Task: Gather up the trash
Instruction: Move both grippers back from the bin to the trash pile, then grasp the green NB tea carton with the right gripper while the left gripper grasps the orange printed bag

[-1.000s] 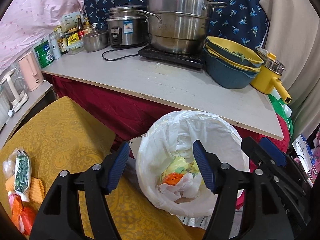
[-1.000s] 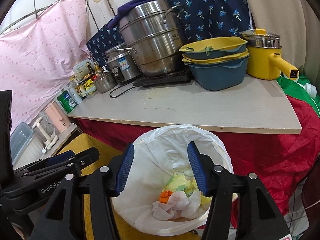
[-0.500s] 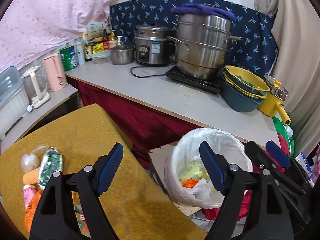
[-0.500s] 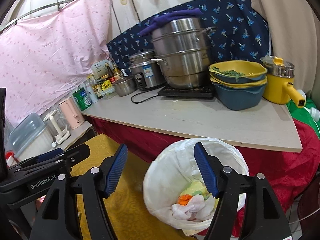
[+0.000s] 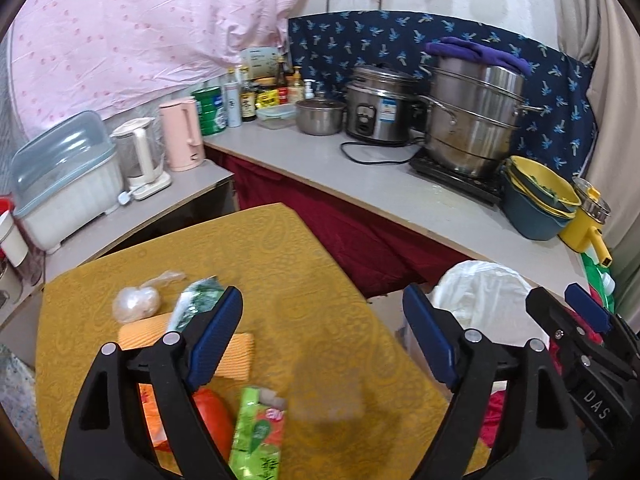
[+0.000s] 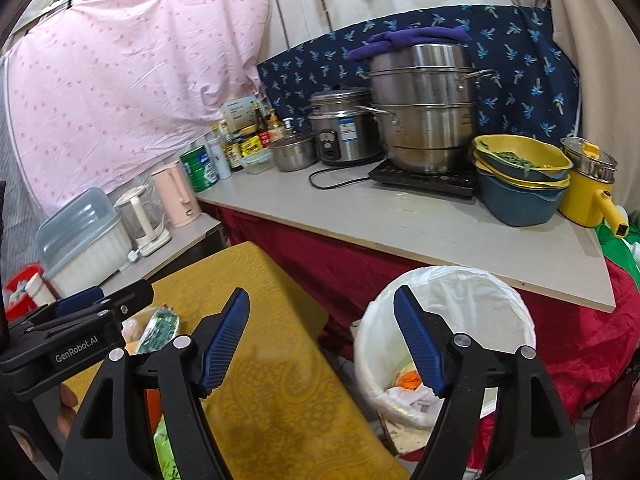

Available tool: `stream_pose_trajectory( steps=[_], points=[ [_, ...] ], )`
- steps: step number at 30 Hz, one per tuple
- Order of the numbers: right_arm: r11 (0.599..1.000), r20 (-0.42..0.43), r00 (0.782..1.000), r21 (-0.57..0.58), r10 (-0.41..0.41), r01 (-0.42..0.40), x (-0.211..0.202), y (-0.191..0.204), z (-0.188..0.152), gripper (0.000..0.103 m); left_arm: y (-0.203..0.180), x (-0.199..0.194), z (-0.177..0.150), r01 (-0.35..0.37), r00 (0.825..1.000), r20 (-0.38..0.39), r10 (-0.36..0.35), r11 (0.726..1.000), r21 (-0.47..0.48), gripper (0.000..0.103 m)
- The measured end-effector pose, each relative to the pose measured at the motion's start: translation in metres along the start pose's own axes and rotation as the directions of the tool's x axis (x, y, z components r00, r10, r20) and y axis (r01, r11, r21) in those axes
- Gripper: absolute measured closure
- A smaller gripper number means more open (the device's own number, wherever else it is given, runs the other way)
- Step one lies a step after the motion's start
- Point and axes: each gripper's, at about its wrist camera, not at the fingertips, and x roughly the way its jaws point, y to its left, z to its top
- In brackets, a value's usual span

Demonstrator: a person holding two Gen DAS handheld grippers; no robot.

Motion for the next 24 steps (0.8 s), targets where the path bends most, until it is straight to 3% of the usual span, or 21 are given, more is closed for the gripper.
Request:
stream_pose_trajectory(
  steps=[11,24],
  points=[
    [0.992,-0.103,0.99,-0.074,0.093,-0.101,0.006,0.069,-0.045,0.03,0.097,-0.016,-0.05,-0.139,0.989,-0.057,0.136,0.989,-0.051,0.021],
    [0.961,-0.337,0.927,-0.157,0.166,-0.229,0.039,0.159,-0.144,0.03,0.181,-0.024,-0.128,-0.196,0.969,-0.175,0.172,0.972,-0.131,0.017]
  ],
)
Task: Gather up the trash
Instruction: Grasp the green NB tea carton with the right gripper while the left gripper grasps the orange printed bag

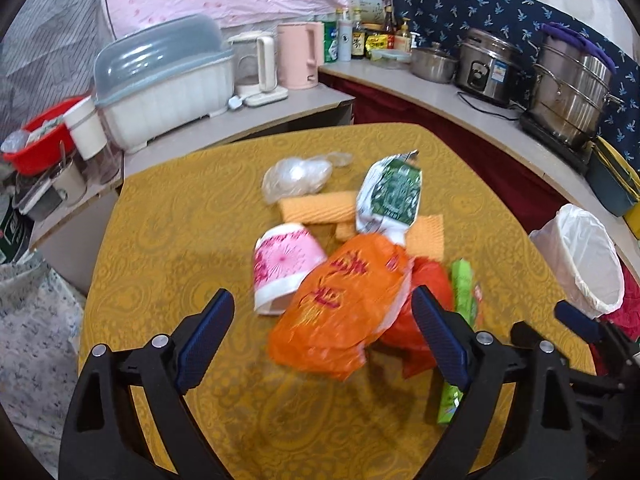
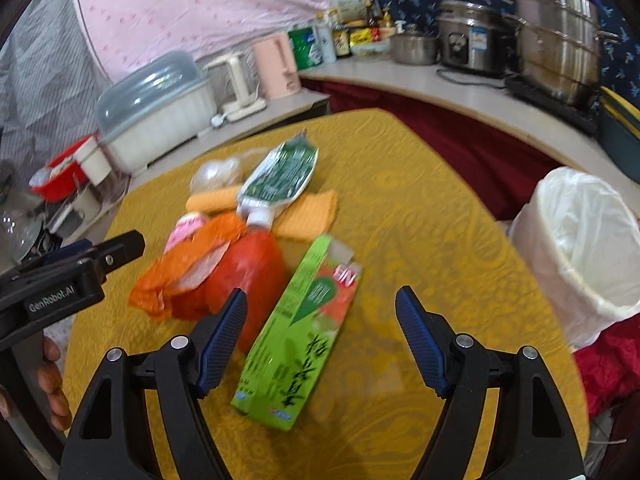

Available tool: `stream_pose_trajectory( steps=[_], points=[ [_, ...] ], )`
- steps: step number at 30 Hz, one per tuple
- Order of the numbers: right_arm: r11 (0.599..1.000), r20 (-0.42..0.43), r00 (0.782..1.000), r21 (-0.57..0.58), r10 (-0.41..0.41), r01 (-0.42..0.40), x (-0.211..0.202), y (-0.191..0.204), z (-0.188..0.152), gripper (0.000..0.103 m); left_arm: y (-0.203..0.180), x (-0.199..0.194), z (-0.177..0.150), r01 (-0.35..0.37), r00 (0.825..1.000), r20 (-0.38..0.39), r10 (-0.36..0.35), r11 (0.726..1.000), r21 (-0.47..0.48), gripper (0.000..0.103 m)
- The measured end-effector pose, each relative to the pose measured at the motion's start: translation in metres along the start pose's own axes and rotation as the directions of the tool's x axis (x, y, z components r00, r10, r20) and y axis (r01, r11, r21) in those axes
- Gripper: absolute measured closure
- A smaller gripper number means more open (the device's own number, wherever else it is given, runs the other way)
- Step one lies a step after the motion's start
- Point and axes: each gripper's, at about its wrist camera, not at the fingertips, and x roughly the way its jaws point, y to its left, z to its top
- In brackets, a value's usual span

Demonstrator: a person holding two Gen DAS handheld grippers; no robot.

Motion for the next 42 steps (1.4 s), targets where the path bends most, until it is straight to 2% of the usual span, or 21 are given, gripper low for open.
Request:
stream_pose_trajectory(
  steps=[8,17,20,21,28,35,36,39,41,42],
  points=[
    [1.0,-0.105,0.994,0.002,0.014,-0.014,0.031,0.027,-0.029,0.03,0.014,0.01,-0.022,0.03,0.999,-0.036,-0.032,0.999,-0.033,0.017],
    [0.998,-0.144,0.988,-0.036,-0.049,0.045,0.057,0.042,-0.041,0.03,0.021,0.024,-0.031,0.057,0.996,-0.07,-0.061,0.996,-0.062,0.016],
    [0.996,-0.146,0.986,-0.05,-0.08,0.074,0.06,0.037,-0.042,0.032,0.024,0.028,-0.031,0.068,0.994,-0.076,-0.074,0.995,-0.073,0.016],
    [0.996,-0.149,0.985,-0.049,-0.084,0.078,0.061,0.035,-0.042,0.037,0.024,0.029,-0.031,0.071,0.994,-0.077,-0.077,0.995,-0.075,0.016],
    [0.998,-0.155,0.986,0.026,-0.056,0.061,0.055,0.007,-0.037,0.051,0.03,0.039,-0.027,0.128,0.986,-0.089,-0.141,0.982,-0.136,0.014],
    [0.992,-0.122,0.992,0.115,-0.029,0.043,0.033,-0.029,-0.032,0.056,0.029,0.048,-0.019,0.171,0.978,-0.089,-0.188,0.971,-0.167,0.015],
    [0.992,-0.12,0.992,0.12,-0.03,0.045,0.032,-0.031,-0.031,0.056,0.028,0.05,-0.018,0.181,0.976,-0.09,-0.199,0.968,-0.175,0.018],
    [0.988,-0.112,0.993,0.145,-0.027,0.043,0.028,-0.041,-0.028,0.056,0.022,0.056,-0.016,0.215,0.965,-0.116,-0.237,0.961,-0.171,0.039],
    [0.986,-0.109,0.994,0.162,-0.022,0.04,0.027,-0.047,-0.026,0.056,0.018,0.055,-0.015,0.226,0.962,-0.12,-0.246,0.961,-0.159,0.044],
    [0.985,-0.106,0.994,0.166,-0.023,0.04,0.026,-0.049,-0.026,0.056,0.016,0.053,-0.015,0.229,0.962,-0.119,-0.248,0.962,-0.15,0.051]
  ],
)
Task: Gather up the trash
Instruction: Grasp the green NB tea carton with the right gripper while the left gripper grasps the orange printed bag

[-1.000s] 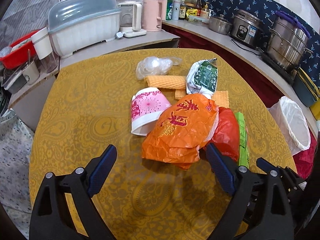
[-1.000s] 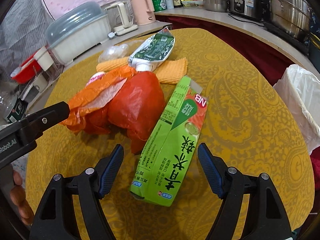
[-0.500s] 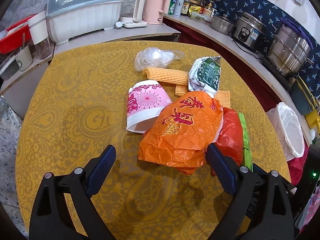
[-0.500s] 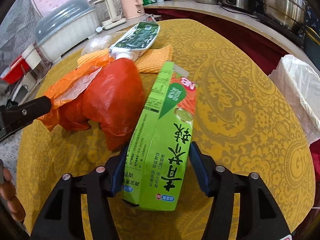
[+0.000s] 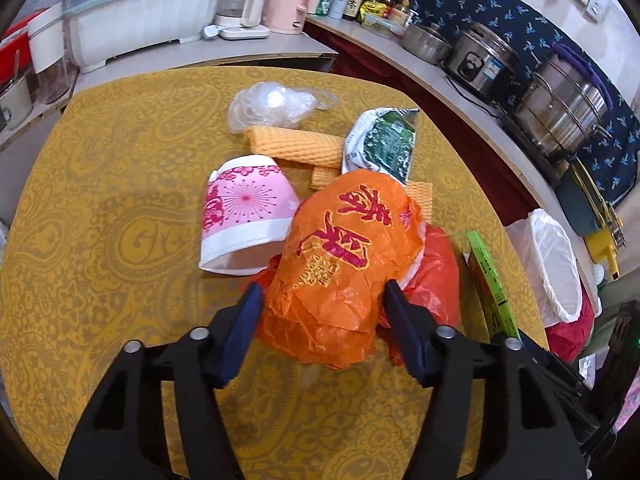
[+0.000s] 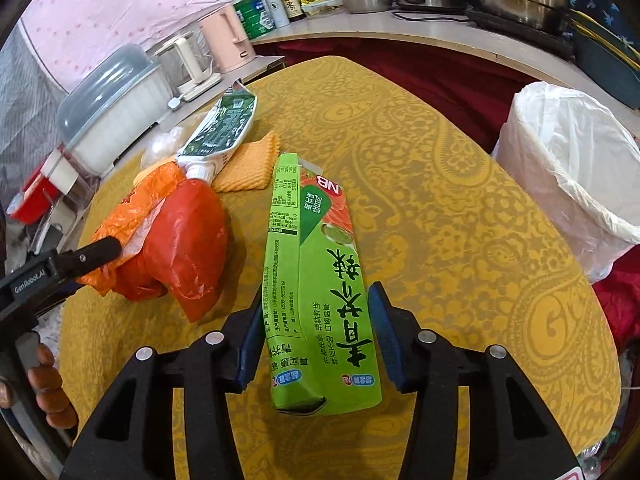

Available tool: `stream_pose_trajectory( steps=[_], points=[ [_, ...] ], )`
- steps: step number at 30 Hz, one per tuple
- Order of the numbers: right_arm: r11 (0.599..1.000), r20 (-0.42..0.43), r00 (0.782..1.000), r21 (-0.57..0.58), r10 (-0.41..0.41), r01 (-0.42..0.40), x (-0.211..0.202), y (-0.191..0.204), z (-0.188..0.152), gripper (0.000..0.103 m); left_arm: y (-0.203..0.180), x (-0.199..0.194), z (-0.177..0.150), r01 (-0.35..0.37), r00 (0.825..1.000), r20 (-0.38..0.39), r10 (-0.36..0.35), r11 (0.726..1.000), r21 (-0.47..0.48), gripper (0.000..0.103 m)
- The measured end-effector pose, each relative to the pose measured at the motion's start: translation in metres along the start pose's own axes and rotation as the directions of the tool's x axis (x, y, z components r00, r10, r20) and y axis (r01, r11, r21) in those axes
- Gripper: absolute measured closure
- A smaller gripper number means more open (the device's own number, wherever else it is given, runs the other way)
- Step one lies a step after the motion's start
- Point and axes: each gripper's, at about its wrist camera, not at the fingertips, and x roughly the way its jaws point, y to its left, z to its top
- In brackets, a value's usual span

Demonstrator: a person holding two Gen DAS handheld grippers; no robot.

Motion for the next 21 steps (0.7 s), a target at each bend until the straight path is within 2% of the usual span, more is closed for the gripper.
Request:
stream_pose_trajectory(
  steps=[3,6,12,16,21],
  points=[
    [1.0,0.0,1.0,0.016,0.005,-0.005,0.0,-0.004,0.003,0.056,-0.009,-0.006,0.001,0.016,1.0,0.011,-0.017,0.999,0.038,0.07],
    [1.0,-0.006,1.0,0.015,-0.004,0.004,0.004,-0.004,0.005,0.055,-0.017,-0.011,0.002,0.039,0.999,0.02,-0.041,0.997,0.061,0.079],
    [0.998,-0.008,0.998,-0.036,-0.055,0.055,0.017,0.01,0.007,0.052,-0.032,-0.03,0.004,0.049,0.997,0.061,-0.055,0.994,0.098,0.081],
    [0.996,0.007,0.997,-0.05,-0.079,0.08,0.026,0.017,0.014,0.039,-0.041,-0.04,0.008,0.034,0.995,0.086,-0.045,0.991,0.127,0.08],
    [0.992,-0.013,0.995,-0.078,-0.103,0.102,0.045,0.025,0.024,0.039,-0.05,-0.04,0.012,0.027,0.996,0.085,-0.039,0.99,0.14,0.08]
  ],
)
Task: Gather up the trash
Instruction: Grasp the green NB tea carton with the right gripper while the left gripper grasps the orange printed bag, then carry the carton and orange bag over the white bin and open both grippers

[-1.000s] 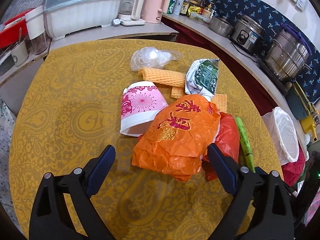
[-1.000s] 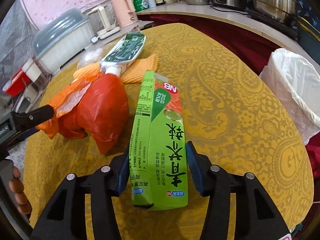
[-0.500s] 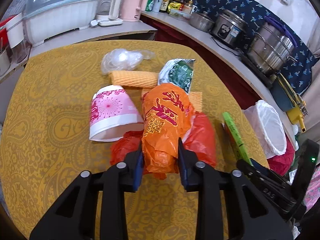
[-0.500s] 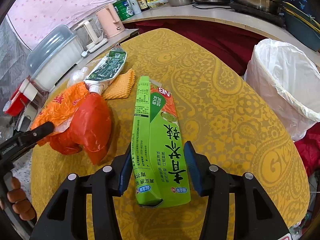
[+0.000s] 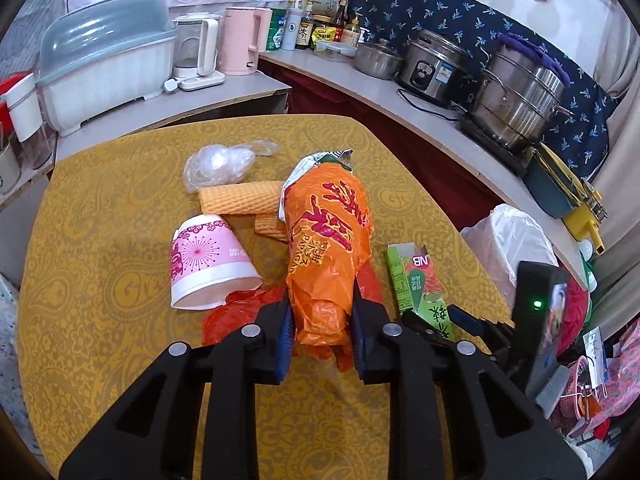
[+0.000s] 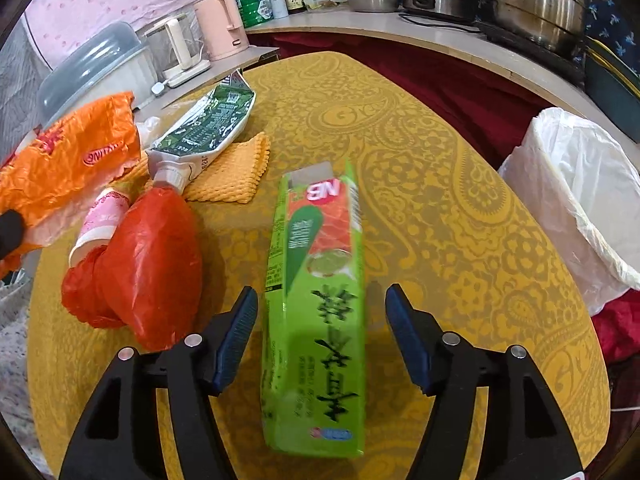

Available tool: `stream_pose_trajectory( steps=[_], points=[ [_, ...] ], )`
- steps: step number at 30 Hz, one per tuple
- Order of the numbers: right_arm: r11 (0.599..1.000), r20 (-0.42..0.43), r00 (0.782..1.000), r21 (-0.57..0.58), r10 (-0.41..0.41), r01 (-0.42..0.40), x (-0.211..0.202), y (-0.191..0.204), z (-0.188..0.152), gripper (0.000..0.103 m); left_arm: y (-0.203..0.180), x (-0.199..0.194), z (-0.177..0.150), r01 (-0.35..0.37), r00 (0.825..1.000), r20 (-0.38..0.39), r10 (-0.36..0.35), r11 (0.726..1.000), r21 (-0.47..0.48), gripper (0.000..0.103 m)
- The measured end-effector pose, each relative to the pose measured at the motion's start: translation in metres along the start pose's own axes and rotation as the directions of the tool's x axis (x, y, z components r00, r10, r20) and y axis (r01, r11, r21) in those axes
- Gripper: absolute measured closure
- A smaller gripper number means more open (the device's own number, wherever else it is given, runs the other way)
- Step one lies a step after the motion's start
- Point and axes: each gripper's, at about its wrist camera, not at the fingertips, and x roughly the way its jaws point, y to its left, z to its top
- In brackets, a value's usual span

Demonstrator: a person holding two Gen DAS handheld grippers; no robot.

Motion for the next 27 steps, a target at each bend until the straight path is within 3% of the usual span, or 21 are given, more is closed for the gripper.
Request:
stream_pose_trajectory(
  steps=[5,7,11,20,27],
  points=[
    [1.0,-0.021,1.0,-0.022,0.0,-0.001,0.012,0.008,0.002,0.041,-0.005,0.004,0.001,-0.007,1.0,-0.006,0.007,1.0,0.011,0.08],
    [1.0,-0.016,1.0,-0.023,-0.008,0.007,0.013,0.006,0.0,0.049,-0.006,0.004,0.001,-0.007,1.0,-0.006,0.007,1.0,0.017,0.08],
    [1.0,-0.008,1.0,0.007,0.025,-0.024,0.006,-0.006,-0.002,0.05,-0.01,0.006,0.0,-0.017,1.0,-0.01,0.017,0.999,0.029,0.08],
    [0.995,0.09,0.995,0.089,0.047,-0.055,-0.04,-0.049,0.003,0.05,-0.039,0.004,0.007,0.007,1.0,0.002,-0.007,0.998,0.069,0.08],
    [0.988,0.192,0.981,0.141,0.033,-0.061,-0.09,-0.088,0.009,0.05,-0.086,0.0,0.017,0.048,0.998,0.024,-0.051,0.991,0.129,0.08]
  ],
)
